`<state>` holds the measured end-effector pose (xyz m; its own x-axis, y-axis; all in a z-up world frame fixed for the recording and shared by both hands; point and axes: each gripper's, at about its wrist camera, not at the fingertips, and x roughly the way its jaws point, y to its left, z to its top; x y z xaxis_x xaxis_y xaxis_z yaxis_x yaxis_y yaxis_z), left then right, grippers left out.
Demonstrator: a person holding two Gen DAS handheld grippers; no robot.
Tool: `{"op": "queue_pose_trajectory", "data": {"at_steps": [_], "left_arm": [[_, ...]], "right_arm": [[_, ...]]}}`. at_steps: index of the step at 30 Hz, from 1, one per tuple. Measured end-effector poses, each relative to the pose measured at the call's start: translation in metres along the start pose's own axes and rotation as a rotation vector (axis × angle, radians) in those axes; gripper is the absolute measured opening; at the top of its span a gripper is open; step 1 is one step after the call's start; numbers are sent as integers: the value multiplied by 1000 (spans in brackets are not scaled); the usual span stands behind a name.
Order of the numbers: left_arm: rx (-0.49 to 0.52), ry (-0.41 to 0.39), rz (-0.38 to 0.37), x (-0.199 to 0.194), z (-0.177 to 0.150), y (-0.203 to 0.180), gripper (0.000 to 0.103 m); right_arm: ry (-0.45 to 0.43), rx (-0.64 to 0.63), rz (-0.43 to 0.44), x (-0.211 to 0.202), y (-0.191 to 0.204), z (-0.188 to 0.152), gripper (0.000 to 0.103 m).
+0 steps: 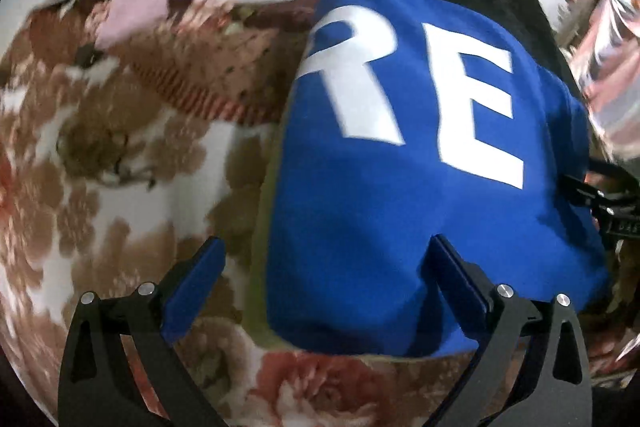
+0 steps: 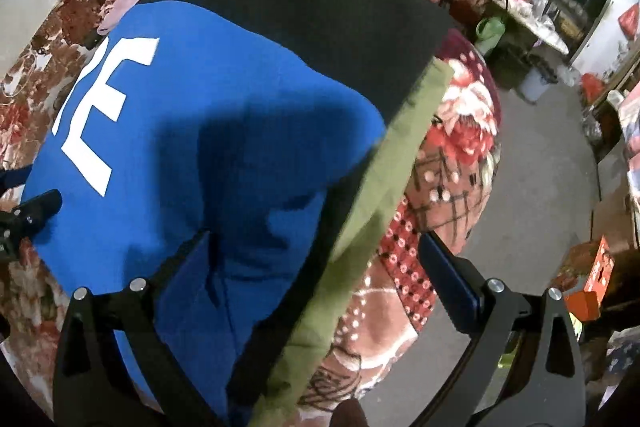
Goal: Fold large clothes
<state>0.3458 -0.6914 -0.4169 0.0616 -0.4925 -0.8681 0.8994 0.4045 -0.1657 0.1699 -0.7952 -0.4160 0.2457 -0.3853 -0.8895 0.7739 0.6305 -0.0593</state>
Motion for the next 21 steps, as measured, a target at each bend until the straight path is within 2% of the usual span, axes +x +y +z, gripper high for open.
{"op": "queue_pose_trajectory", "data": {"at_steps": [3, 5, 7, 10, 15, 18, 21], "left_arm": [[-26, 10, 81, -17, -3, -7, 99], [-22, -7, 120, -35, -6, -15, 98], [1, -44, 81, -65, -10, -27, 98], [41, -115, 70, -115, -17, -50, 98], [22, -214, 27, -215, -35, -90, 98], [34, -254, 3, -259, -47, -110, 98], [81, -301, 38, -308, -67, -130, 98]], "right_arm": [[21, -19, -26, -14, -11, -3, 98], [31, -28, -81, -27, -17, -9, 98], [22, -6, -22, -46, -21, -17, 98], [-16, -4, 57, -93, -19, -31, 98], [-78, -12, 115, -185, -3, -51, 98], [-139, -32, 135, -246, 9, -64, 98], [-183, -32, 149, -292, 17, -76, 98]]}}
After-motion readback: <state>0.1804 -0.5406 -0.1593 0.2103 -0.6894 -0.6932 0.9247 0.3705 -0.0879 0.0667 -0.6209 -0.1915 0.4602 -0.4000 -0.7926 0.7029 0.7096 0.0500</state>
